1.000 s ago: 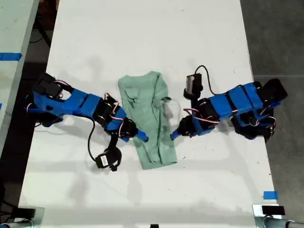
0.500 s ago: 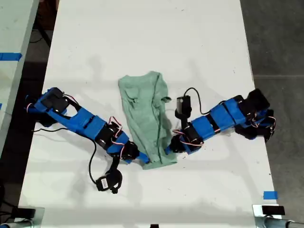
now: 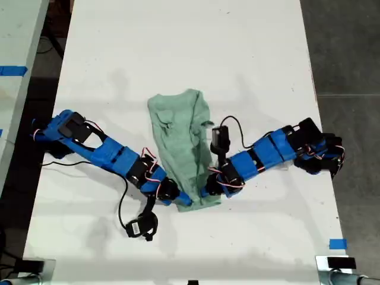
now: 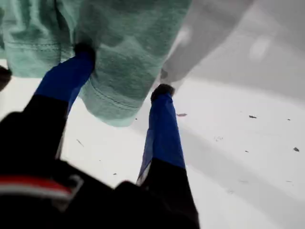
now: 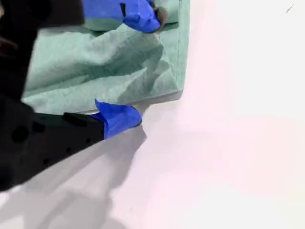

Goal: Fold t shirt

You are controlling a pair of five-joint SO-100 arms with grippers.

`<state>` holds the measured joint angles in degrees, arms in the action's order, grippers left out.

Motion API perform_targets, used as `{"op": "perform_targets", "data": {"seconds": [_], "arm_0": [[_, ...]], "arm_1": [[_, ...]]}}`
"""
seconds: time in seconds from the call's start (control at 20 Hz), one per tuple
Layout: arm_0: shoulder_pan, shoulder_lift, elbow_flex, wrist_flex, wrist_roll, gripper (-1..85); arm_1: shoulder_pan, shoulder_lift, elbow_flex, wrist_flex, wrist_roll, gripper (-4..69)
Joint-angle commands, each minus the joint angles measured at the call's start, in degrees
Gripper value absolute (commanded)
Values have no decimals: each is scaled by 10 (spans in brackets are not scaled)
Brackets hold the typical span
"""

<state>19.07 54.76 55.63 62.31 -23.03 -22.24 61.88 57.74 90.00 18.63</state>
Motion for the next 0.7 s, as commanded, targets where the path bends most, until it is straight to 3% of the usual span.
{"op": "perform_targets", "data": {"seconds": [0.0, 0.05, 0.1, 0.2, 0.35, 0.4, 0.45, 0.65], "arm_0": [[-18, -9, -33, -25, 6, 122], [-19, -22, -33, -35, 4, 14], [-22, -33, -34, -47, 9, 1], [-25, -50, -34, -60, 17, 60], [-23, -57, -33, -62, 17, 5], [-21, -57, -33, -65, 21, -2], [-20, -57, -33, -67, 26, -2], [-18, -45, -33, -58, 33, -2]], "arm_1": [[-3, -1, -31, -15, 7, 256], [-4, -3, -31, -20, 6, 253], [-4, -4, -31, -25, 5, 252], [-7, -11, -31, -31, 6, 249], [-11, -20, -30, -40, 11, 247], [-11, -22, -29, -42, 12, 218], [-11, -23, -27, -42, 18, 29], [-9, -19, -35, -50, 5, 2]]}}
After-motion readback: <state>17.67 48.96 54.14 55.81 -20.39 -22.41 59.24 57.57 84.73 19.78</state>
